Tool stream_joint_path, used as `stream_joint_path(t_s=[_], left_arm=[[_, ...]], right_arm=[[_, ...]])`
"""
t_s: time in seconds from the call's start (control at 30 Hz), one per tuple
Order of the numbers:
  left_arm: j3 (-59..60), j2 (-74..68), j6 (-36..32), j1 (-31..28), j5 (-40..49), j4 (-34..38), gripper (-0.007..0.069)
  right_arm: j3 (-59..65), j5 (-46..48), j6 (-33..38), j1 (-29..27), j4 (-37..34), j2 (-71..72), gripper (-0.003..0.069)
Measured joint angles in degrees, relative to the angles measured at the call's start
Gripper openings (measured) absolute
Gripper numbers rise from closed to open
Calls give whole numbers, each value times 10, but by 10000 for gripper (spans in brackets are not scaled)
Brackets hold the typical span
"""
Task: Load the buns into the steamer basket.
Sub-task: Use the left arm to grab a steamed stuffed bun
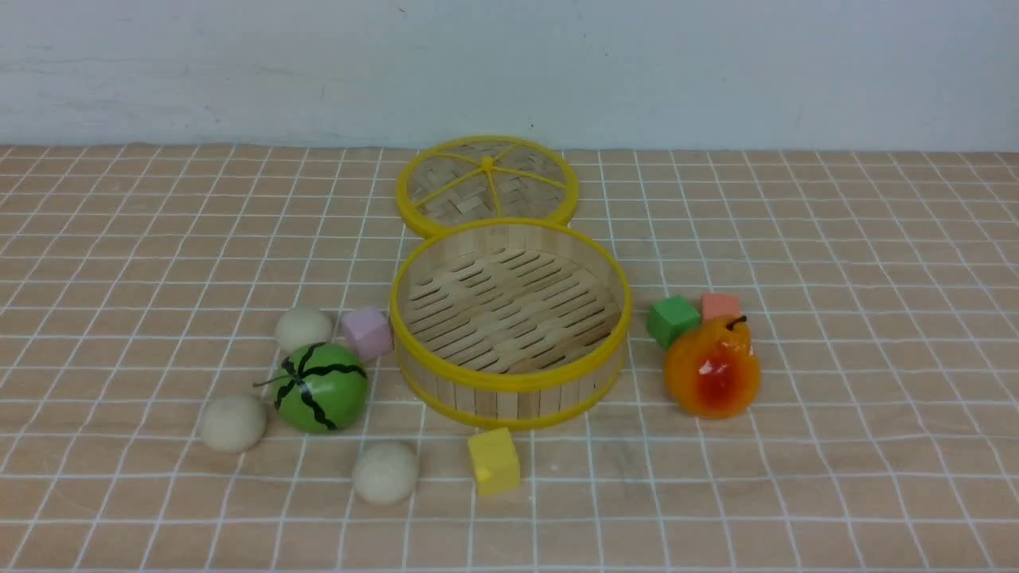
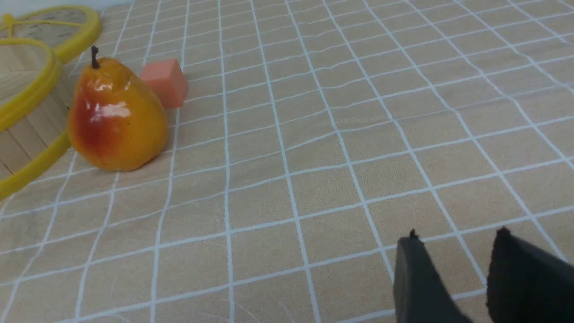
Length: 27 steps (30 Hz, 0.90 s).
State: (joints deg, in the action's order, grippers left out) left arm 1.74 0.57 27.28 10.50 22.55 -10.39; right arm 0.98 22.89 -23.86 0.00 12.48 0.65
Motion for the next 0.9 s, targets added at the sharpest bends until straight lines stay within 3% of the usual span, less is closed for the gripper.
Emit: stream_joint_path(t_s=[0.5,0.63,0.8,0.9], left_arm=[[0,0,0,0,-37,0,20],[0,0,0,0,-108,0,21],[0,0,9,0,-258,3,29],[-5,0,10,0,-291,8,31]], right_arm=[[0,0,0,0,0,0,241],[0,0,0,0,0,0,241],[0,0,0,0,0,0,241],[0,0,0,0,0,0,241]])
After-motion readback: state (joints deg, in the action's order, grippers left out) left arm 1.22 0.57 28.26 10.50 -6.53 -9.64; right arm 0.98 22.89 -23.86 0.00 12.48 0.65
